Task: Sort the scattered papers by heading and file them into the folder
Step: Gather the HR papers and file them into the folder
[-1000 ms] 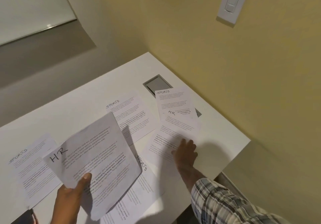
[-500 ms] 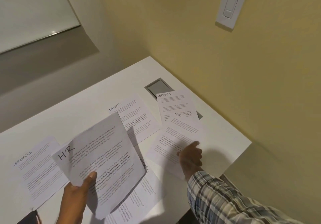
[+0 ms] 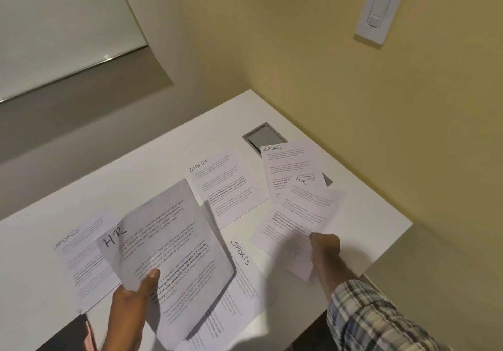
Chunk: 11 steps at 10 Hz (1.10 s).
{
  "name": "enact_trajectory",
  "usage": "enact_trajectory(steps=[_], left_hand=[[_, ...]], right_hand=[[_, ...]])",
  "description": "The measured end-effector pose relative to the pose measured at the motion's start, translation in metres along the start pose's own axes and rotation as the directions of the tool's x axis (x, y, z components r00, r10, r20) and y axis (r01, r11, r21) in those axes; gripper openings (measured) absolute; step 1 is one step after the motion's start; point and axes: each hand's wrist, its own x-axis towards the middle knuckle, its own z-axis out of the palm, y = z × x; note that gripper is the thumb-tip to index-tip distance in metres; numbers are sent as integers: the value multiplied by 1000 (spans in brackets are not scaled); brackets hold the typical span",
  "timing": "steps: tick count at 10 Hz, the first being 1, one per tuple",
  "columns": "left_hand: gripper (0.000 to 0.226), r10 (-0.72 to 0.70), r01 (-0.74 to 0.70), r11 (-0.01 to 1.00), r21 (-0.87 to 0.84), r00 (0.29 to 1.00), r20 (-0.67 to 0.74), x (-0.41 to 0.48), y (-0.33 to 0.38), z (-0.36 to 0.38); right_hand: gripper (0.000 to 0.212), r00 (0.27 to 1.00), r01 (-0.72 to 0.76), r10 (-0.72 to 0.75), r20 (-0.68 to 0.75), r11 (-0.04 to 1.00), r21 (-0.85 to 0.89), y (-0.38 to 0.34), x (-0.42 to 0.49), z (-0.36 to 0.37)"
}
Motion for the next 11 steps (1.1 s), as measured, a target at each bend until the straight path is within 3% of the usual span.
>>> enact_trajectory(steps=[2,3,4,5,6,7,8,9,10,11], left_hand=[[28,-70,71,997,-17,996,55,8,0,2],[26,-69,74,996,-46,992,102,13,5,3],[21,-71,82,994,-75,987,146,12,13,5],[19,-66,82,992,-94,983,169,10,22,10],[21,-96,123,984,-129,976,196,6,30,11],[27,-106,153,971,-182,964,243,-1,37,11],[33,-61,121,971,-204,958,279,-5,40,8],[33,5,45,978,-203,971,240,-5,37,4],[28,39,-1,978,-208,983,180,-5,37,1],[25,82,-49,976,-213,985,150,-7,38,-1]], right_hand=[[35,997,52,-59,49,990,131,-14,0,-12],[35,962,149,-182,202,974,169,-36,-20,-12],[29,821,287,-338,459,941,180,-50,-56,-10],[29,681,310,-373,630,926,214,-57,-86,2],[43,617,244,-288,733,955,170,-52,-94,28],[45,563,244,-214,798,966,87,-50,-114,44],[32,478,329,-227,848,942,67,-50,-134,55],[39,503,315,-276,819,941,124,-49,-145,66],[48,468,321,-278,839,938,132,-53,-153,72],[43,398,451,-276,875,889,75,-56,-161,77]])
